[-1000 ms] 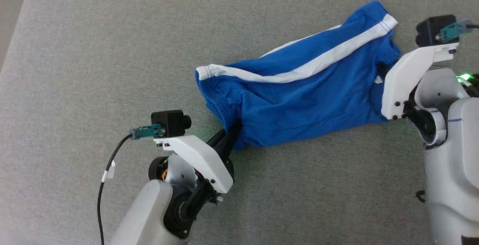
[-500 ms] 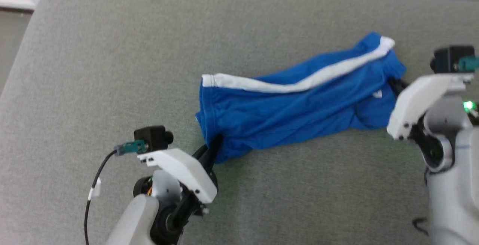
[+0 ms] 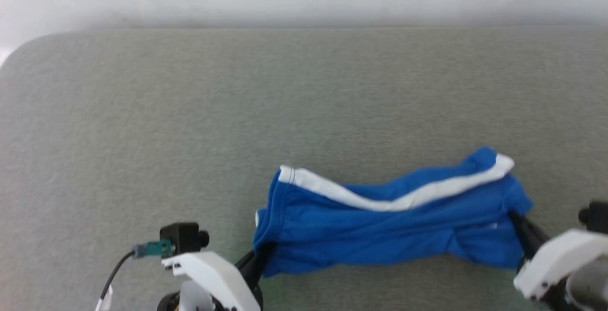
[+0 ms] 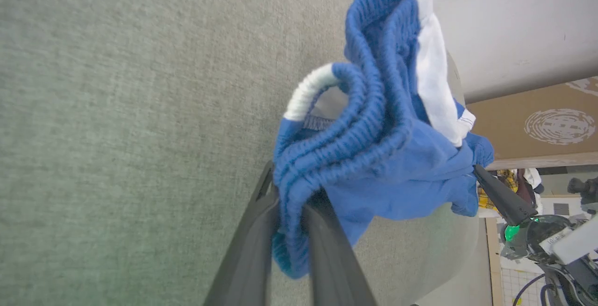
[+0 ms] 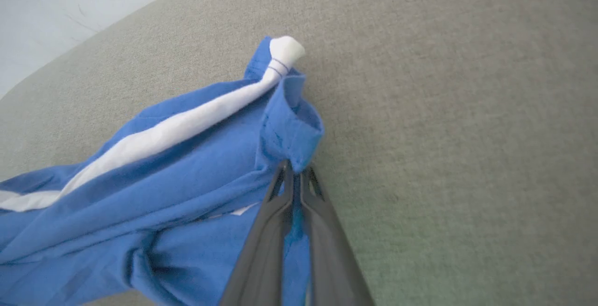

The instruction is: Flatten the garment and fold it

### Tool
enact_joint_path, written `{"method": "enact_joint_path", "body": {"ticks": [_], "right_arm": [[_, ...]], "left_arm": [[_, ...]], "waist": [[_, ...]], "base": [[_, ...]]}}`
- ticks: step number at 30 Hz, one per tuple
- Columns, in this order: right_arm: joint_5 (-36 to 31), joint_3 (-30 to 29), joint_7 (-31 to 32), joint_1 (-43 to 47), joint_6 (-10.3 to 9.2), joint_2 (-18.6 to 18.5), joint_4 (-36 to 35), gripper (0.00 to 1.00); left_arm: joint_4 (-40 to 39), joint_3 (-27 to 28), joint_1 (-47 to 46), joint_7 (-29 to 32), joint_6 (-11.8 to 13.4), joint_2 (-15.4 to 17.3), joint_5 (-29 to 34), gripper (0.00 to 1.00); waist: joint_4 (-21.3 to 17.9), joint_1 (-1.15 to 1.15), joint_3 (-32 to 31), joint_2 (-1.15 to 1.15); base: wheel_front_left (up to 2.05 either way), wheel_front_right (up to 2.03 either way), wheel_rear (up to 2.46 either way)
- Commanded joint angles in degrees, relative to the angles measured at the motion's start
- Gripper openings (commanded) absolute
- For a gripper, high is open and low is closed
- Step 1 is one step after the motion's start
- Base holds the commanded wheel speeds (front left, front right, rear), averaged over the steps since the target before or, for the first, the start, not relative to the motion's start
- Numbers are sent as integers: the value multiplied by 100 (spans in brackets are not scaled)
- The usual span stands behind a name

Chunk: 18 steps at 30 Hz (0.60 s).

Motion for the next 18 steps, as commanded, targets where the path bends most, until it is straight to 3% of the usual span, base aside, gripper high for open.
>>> {"method": "enact_joint_path", "body": {"ticks": [1,7,11,13,15,16,17,18], "right_arm": [[94,-67,-106,134,-15,-51,-33,0],[636,206,-578,671,-15,-50,126,0],[638,388,-875,666,-15,-50,350,0],[578,460,-974,618,-15,-50,438,5],[516,517,-1037,576,-15,-50,494,46],[473,553,-1042,566,-15,-50,507,87],[443,588,-1024,563,-15,-50,511,100],[433,622,-985,570,-15,-50,497,100]], "left_arm": [[-20,100,113,-4,79,107,-37,0],[12,161,414,-34,172,150,-85,0],[176,153,424,-97,153,83,-115,0],[270,135,405,-115,147,48,-120,32],[339,112,385,-128,146,11,-122,47],[367,107,378,-135,151,-7,-125,60],[391,104,374,-146,155,-21,-126,91],[408,101,374,-161,153,-31,-125,100]], "waist": [[-368,2,-191,0],[-594,2,-174,0],[-631,2,-212,0],[-624,2,-251,0],[-605,2,-280,0],[-589,2,-293,0],[-573,2,-304,0],[-552,2,-317,0]], "base": [[0,0,0],[0,0,0],[0,0,0],[0,0,0],[0,0,0],[0,0,0],[0,0,0],[0,0,0]]}}
